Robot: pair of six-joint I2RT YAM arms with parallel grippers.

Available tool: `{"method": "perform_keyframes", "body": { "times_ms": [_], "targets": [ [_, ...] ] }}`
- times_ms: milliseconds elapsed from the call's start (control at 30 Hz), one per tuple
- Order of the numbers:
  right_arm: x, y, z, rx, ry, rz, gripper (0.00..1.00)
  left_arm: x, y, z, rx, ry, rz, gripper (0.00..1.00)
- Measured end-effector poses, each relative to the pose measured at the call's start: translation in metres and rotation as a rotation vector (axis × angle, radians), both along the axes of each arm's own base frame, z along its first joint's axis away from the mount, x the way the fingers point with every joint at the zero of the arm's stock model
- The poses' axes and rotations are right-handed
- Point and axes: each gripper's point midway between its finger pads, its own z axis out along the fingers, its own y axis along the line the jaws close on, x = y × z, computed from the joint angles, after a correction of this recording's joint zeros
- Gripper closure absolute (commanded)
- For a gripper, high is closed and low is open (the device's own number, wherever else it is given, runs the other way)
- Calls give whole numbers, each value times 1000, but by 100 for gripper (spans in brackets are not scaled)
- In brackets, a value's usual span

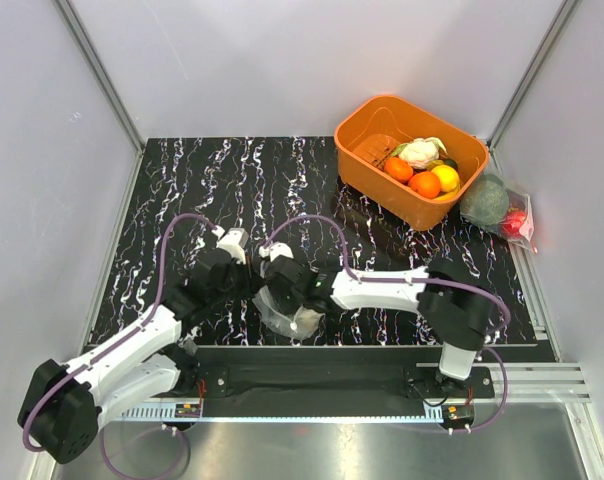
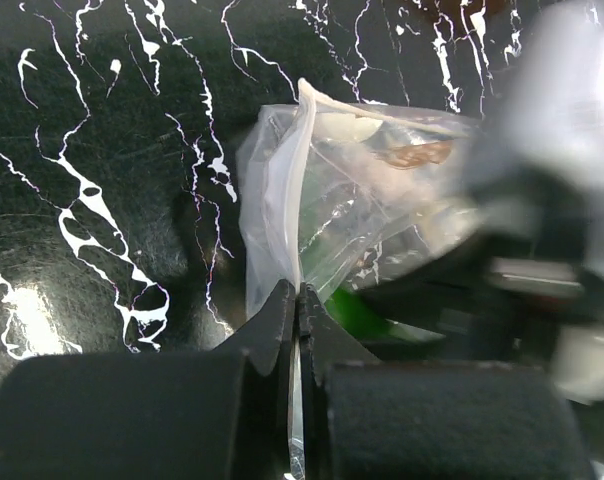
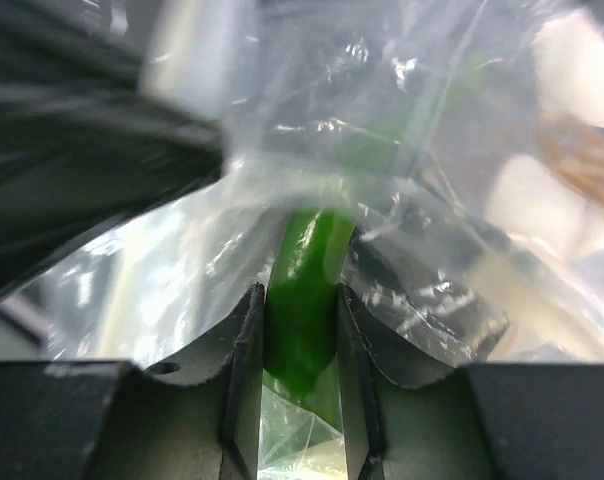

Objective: Open the zip-top bag and remove the fake food

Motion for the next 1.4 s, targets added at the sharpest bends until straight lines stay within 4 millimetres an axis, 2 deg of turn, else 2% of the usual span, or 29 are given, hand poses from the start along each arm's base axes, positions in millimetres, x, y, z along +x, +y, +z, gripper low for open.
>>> {"method": "perform_keyframes", "body": {
  "times_ms": [200,300,500,767,967,1400],
  "targets": [
    [-3,-6,48,101,-43,1,96,1,0,-3,11,10,5,100],
    [-7,-13,58,124,-52,3,97,4,-1,0,16,9,8,100],
    [-17,-26,59,157,-52,21,98,9,-9,1,19,25,-7,100],
    [-33,-27,57,224,-29,90,98,14,-20,-4,27,65,-35,100],
    [-36,-34,70,268,-63,103,98,17,-34,-5,-1,75,-75,100],
    [-41,-41,73,285,-63,139,98,18,-49,-11,-21,113,-130,100]
  ]
}}
